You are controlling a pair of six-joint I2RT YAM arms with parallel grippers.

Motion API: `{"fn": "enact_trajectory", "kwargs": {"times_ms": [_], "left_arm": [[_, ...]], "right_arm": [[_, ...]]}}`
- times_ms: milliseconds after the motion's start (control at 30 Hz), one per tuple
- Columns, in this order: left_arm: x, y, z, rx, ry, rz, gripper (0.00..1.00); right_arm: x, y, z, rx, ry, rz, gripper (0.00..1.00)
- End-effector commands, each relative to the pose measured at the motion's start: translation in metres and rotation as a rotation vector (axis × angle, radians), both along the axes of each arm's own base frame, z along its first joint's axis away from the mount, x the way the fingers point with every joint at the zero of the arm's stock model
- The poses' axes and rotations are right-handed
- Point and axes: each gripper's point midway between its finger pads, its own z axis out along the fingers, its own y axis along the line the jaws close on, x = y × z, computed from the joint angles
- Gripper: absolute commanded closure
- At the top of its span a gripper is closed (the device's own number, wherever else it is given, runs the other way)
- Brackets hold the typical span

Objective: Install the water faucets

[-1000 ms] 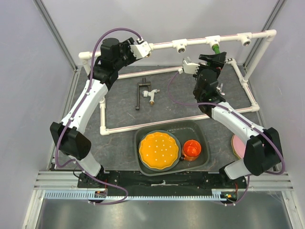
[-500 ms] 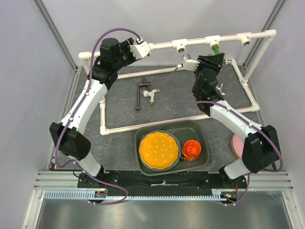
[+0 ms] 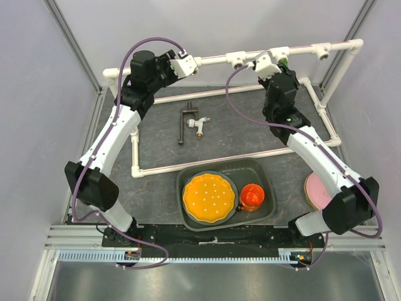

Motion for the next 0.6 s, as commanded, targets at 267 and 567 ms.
{"fn": "enact_trajectory", "kwargs": {"times_ms": [267,567], "left_arm": [[-0.012,0.014,-0.007,-0.082,0.079,0.049,0.98],[-0.013,0.013,-0.006,-0.086,0.075,0.043,0.98]], "right_arm": [[0.008,0.034,-0.002,1.312,-0.176,0.331,0.96],[0.001,0.058,0.011,2.016,-0.242,0.531,0.95]]}}
